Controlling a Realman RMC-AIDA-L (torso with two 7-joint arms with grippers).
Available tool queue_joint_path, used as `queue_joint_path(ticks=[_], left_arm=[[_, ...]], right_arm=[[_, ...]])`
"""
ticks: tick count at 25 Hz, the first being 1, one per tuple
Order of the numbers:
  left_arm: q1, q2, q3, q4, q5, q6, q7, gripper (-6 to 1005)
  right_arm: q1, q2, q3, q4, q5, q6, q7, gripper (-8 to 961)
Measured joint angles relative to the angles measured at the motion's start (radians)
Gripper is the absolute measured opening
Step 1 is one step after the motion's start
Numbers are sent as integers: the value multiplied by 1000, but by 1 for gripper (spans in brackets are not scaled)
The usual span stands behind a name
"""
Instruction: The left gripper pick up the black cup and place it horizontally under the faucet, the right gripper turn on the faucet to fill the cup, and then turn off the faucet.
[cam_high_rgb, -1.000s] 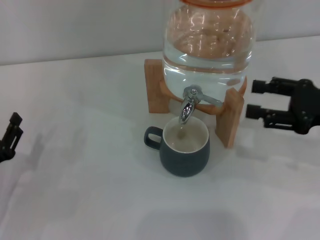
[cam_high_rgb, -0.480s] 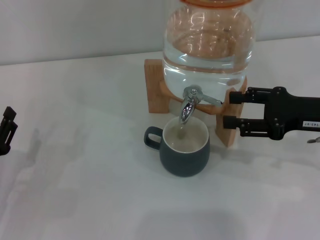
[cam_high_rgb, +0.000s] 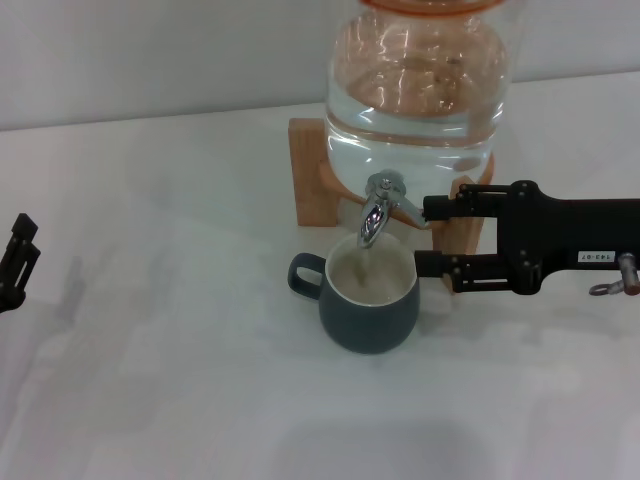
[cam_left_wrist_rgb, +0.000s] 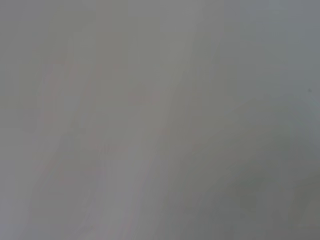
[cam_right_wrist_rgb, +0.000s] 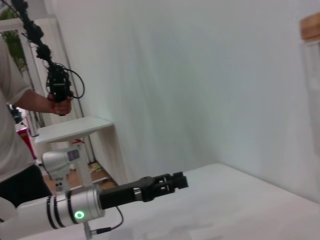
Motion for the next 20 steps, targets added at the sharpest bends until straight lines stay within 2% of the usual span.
queue_joint_path(ticks=[14,20], left_arm=[[-11,-1,0,-4,3,-11,0,600],[-11,-1,-3,-4,1,-16,0,600]], right_arm=[[-6,0,-41,-16,17,14,-2,722],[-21,-2,-37,-18,54,65,-13,722]])
